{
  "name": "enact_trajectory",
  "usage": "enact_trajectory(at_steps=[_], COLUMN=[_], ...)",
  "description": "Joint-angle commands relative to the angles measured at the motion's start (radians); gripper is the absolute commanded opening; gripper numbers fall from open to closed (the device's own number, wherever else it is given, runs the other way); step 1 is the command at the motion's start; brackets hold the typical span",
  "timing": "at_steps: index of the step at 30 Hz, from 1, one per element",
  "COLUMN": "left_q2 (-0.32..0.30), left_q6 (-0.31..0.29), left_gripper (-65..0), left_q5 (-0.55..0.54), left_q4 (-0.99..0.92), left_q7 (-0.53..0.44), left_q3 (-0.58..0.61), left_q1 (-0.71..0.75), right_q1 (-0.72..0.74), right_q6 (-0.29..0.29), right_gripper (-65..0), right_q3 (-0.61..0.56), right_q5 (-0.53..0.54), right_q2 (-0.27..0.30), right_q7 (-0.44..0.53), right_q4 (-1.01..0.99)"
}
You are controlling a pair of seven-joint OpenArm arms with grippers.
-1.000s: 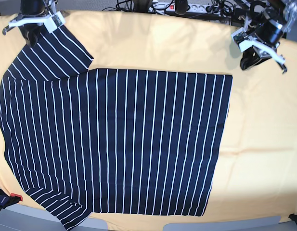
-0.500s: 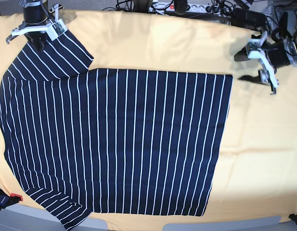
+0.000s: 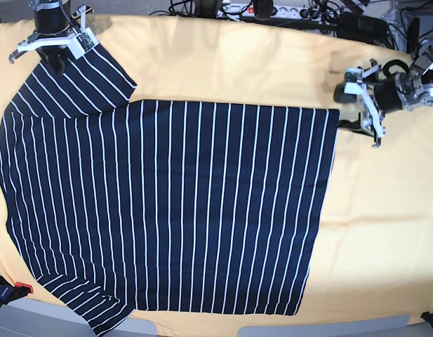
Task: Fold the T-shirt properly
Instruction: 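Lower both grippers onto the shirt's shoulder and collar edge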
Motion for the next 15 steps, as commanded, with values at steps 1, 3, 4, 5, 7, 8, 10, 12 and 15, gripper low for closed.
enact_trajectory(at_steps=[1,3,4,5,7,8,10,12,15], left_q2=[-0.010,0.018,0.033,0.047,0.071,0.080,0.097,0.104,0.103], left_q6=[-0.009,-0.019,-0.024,-0.029,-0.035,-0.035,-0.034,-0.034,-0.034], left_gripper=[-26.1,-26.1,-26.1,-26.1,-26.1,-26.2,-30.0,-46.8,-65.0], left_q5=[0.011,0.011,0.011,0.011,0.011,0.011,0.010,0.006,-0.021], left_q4=[-0.002,-0.010,-0.014,-0.019,-0.030,-0.035,-0.047,-0.055,-0.055], left_q7=[0.012,0.012,0.013,0.018,0.036,0.046,0.072,0.110,0.151], left_q3=[0.026,0.087,0.114,0.142,0.195,0.219,0.261,0.294,0.309], left_q1=[-0.033,-0.095,-0.123,-0.152,-0.202,-0.225,-0.265,-0.299,-0.323], right_q1=[-0.008,-0.008,-0.008,-0.008,-0.008,-0.008,-0.008,-0.008,-0.008], right_q6=[-0.014,-0.014,-0.014,-0.014,-0.013,-0.013,-0.014,0.003,0.108], right_gripper=[-65.0,-65.0,-65.0,-65.0,-65.0,-65.0,-65.0,-65.0,-53.9], right_q3=[0.004,0.004,0.004,0.004,0.004,0.004,0.004,0.004,0.004], right_q5=[-0.010,0.020,0.036,0.043,0.046,0.046,0.046,0.047,0.119], right_q2=[0.005,0.004,0.004,0.004,0.004,0.004,0.004,0.004,0.005], right_q7=[0.013,0.013,0.013,0.013,0.013,0.013,0.013,0.015,0.017], right_q4=[0.016,0.016,0.016,0.016,0.016,0.016,0.016,0.016,0.016])
